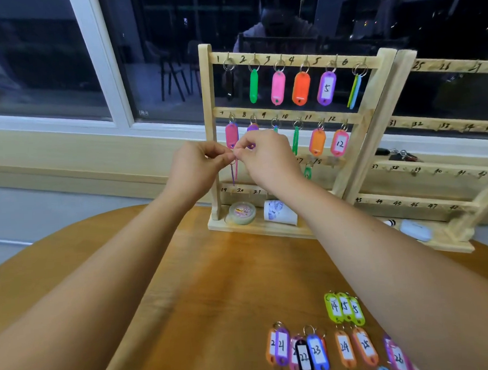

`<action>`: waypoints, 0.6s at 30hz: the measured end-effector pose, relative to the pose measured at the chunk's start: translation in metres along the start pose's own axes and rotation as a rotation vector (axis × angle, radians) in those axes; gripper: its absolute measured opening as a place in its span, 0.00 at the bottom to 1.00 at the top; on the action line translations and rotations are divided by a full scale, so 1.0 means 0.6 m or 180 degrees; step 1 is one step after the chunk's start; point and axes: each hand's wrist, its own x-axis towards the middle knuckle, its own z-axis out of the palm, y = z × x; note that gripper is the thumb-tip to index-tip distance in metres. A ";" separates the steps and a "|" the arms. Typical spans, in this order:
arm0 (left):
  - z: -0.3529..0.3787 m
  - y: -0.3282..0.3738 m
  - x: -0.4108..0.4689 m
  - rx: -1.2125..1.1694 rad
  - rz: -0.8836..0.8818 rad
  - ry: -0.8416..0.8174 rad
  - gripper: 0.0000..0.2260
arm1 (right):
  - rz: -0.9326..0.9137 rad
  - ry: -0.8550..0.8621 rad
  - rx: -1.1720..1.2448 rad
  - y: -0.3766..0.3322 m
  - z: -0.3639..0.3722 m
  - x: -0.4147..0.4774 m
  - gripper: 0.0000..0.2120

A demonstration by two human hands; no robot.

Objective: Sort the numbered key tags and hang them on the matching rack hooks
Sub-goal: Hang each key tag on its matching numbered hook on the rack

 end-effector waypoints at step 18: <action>0.004 -0.025 -0.008 -0.0243 -0.0117 0.0202 0.06 | 0.0259 -0.0223 0.0206 -0.007 -0.006 0.010 0.11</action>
